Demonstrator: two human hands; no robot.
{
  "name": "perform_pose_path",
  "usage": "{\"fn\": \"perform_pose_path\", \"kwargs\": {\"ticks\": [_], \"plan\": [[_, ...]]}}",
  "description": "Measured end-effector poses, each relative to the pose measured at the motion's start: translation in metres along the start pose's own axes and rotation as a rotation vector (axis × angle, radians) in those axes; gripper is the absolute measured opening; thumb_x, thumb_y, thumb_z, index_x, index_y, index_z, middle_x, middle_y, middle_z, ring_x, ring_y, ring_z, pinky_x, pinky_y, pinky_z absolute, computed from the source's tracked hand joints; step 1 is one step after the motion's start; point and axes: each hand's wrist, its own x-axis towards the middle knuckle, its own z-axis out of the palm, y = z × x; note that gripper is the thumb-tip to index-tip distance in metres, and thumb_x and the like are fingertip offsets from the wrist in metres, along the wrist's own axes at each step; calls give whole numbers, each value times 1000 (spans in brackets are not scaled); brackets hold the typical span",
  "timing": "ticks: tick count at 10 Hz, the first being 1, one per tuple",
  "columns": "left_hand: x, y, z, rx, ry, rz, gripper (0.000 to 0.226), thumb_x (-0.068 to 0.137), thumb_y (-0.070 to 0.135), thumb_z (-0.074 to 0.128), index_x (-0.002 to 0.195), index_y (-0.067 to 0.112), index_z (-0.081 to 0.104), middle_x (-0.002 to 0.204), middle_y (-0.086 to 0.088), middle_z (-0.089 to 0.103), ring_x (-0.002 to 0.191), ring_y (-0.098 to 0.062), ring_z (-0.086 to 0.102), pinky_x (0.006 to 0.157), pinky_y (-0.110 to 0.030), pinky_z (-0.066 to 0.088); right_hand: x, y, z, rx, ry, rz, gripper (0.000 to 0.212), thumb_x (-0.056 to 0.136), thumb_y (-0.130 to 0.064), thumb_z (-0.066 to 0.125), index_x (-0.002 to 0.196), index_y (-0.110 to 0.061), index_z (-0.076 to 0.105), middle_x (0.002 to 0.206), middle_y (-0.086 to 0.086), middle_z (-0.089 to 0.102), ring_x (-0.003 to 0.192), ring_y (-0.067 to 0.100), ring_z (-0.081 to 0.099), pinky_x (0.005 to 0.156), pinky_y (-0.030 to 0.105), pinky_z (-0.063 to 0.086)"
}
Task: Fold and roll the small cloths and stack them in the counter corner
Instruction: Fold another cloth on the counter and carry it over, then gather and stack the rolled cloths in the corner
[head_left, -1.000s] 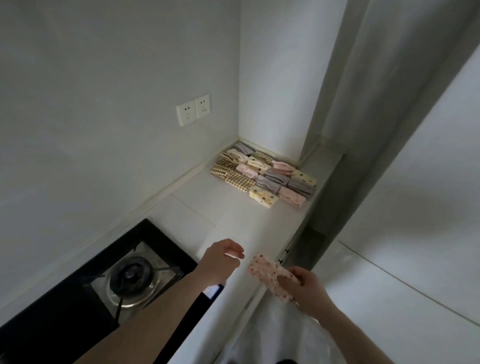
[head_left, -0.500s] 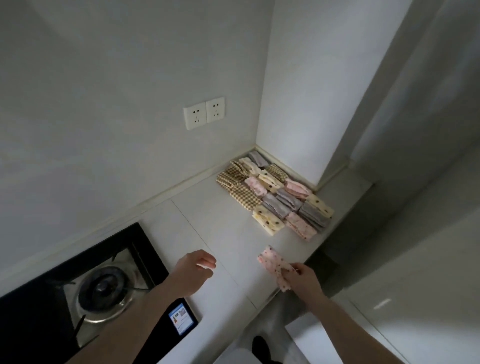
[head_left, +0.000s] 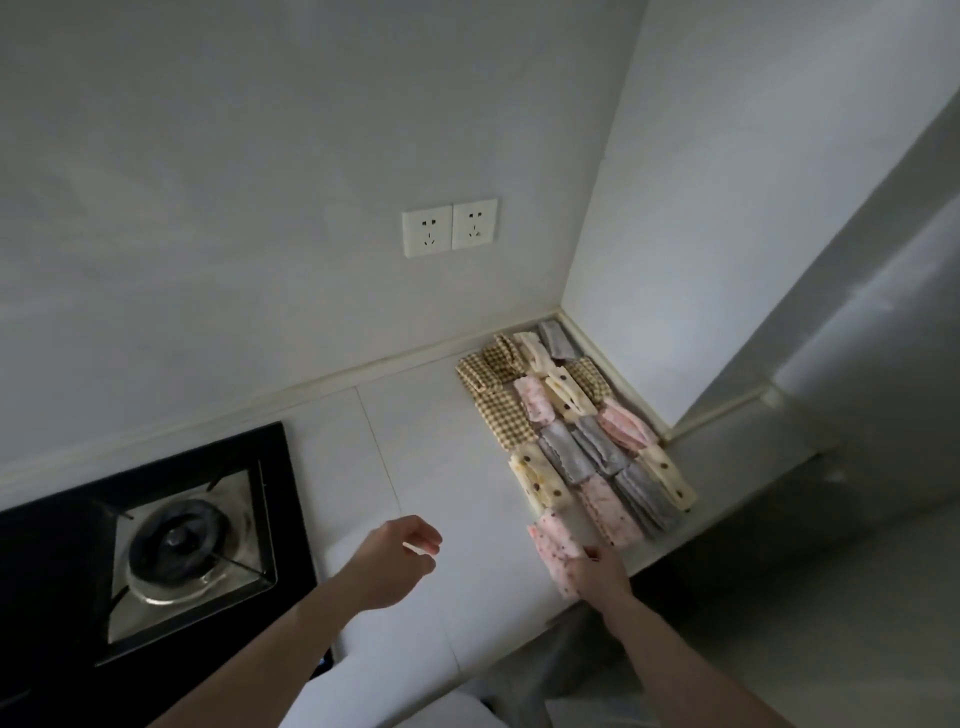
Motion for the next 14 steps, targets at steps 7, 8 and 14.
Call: {"fn": "perform_pose_path", "kwargs": {"ticks": [7,8,14], "plan": [[56,14,37,-687,-148,-234,31,90,23,78,118,11,70,107,-2,79,101,-16,74,91,-35,60,-26,-65,41,-111,-388,-144,25,85,-15,74,108,-14,66,99,5,75,91,21,75,83,32,62],[72,16,32,-690,-110,-250,26,94,15,71,119,9,68,106,-6,79,98,-21,76,86,-34,62,-17,-75,37,-128,-438,-204,38,80,-32,83,111,-18,67,98,1,77,96,25,75,82,30,61],[227,80,-32,-770,174,-213,20,101,10,57,120,8,65,109,-7,74,93,-19,73,66,-26,58,169,-225,46,-567,2,-640,65,98,-53,55,152,-20,41,156,5,43,141,34,41,116,47,35]]}}
